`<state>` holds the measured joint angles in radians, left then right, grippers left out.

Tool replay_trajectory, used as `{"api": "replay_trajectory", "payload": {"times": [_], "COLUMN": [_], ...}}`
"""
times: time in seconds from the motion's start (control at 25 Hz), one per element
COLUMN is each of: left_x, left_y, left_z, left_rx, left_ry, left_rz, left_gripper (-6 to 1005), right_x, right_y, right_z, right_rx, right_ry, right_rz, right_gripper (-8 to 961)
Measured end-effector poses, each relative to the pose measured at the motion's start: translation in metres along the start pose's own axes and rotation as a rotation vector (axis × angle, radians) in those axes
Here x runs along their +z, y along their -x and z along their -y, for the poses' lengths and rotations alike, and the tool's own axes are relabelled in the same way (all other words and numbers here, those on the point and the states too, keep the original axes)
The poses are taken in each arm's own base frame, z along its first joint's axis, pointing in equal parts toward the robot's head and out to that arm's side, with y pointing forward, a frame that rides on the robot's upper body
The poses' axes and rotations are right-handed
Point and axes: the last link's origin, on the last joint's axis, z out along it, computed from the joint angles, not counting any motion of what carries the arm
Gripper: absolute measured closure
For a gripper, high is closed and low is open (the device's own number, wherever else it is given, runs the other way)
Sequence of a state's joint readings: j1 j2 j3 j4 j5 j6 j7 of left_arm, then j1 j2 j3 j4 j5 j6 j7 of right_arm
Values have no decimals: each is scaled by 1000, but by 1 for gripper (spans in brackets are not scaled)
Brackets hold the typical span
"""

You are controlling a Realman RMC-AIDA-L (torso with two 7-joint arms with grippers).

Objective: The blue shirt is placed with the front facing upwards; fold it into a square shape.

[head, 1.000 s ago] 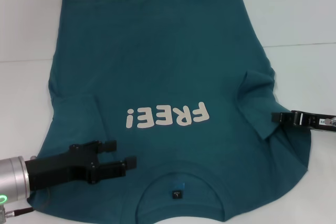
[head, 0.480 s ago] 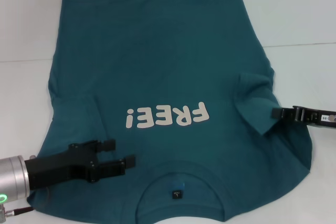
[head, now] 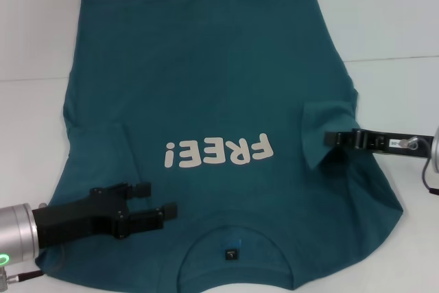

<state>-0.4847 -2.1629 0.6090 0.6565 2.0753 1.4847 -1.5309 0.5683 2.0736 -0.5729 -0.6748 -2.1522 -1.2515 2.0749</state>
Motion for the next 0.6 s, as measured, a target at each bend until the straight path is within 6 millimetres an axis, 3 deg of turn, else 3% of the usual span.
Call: {"api": "replay_trajectory", "payload": {"times": [0.28,0.56,0.6], "left_x": [0,0,0], "left_y": [0,0,0], "left_z": [0,0,0], "left_rx": [1,0,0], "left_ry": [2,0,0], "left_rz": [0,0,0], "left_gripper": [109,109,108], "right_x": [10,7,7], "right_y": [-2,-10,-10], "right_z": [-7,-15,-15], "right_rx": [-8,-42,-42], "right_ry": [24,83,83], "right_rz": [-29,-111,-111], "right_gripper": [946,941,902]}}
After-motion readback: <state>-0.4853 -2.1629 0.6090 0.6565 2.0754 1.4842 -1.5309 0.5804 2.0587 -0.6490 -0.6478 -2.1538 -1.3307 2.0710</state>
